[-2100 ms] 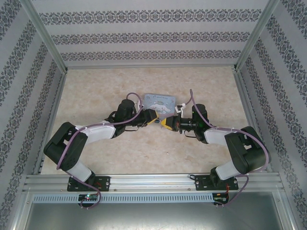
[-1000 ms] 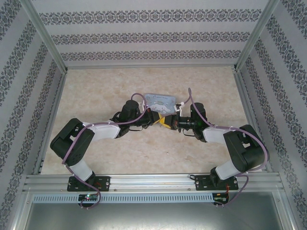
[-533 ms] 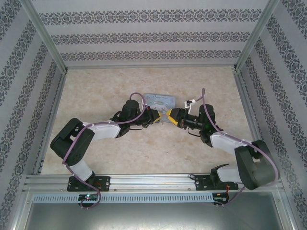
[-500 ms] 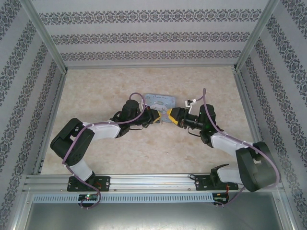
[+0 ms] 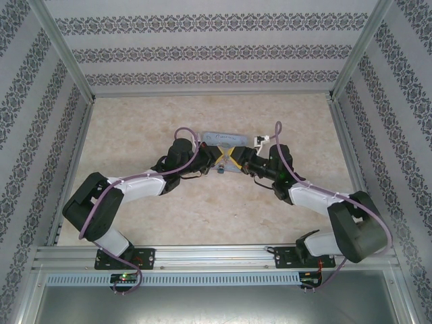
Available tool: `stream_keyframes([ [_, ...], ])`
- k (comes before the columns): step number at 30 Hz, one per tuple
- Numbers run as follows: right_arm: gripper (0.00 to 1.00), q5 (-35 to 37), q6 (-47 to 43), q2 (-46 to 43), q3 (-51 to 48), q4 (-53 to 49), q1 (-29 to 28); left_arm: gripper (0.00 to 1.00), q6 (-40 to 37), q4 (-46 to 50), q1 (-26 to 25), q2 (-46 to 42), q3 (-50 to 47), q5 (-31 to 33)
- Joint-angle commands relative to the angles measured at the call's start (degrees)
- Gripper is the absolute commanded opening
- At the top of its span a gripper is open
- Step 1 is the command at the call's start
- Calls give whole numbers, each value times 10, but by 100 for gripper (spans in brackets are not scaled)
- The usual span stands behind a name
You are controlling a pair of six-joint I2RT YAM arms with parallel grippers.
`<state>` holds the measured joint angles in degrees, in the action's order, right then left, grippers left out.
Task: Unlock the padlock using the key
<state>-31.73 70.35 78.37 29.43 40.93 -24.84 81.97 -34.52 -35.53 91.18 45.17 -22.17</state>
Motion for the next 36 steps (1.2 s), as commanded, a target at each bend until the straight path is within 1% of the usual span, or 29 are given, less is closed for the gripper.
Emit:
stream_keyframes([
  [1, 42, 22, 1, 18, 16, 42, -11, 0, 12, -21, -8, -16, -1, 23],
  [9, 35, 15, 3, 40, 22, 59, -28, 0, 12, -27, -8, -14, -1, 37],
  [17, 19, 14, 10, 40, 5, 75, -31, 0, 9, -30, -8, -11, -2, 44],
  [20, 15, 14, 13, 39, 0, 78, -31, 0, 10, -33, -8, -9, -1, 45],
  [22, 15, 13, 14, 40, -1, 80, -31, 0, 11, -34, -8, -9, -1, 45],
  [24, 17, 9, 17, 43, -1, 84, -31, 0, 10, -38, -9, -9, -1, 45],
  [25, 22, 8, 18, 44, -1, 86, -32, 0, 10, -40, -8, -9, -1, 45],
  [27, 41, 9, 19, 43, -2, 85, -30, 0, 9, -41, -9, -10, -1, 45],
  [28, 47, 11, 18, 42, -3, 84, -29, 0, 7, -41, -9, -10, -1, 45],
  [30, 50, 12, 18, 39, -3, 82, -23, 0, 7, -41, -9, -11, -2, 45],
  [33, 50, 13, 16, 33, -7, 80, -3, 0, 4, -41, -9, -13, -3, 41],
  [36, 48, 6, 14, 26, -2, 78, 18, 0, 0, -45, -9, -14, -6, 38],
])
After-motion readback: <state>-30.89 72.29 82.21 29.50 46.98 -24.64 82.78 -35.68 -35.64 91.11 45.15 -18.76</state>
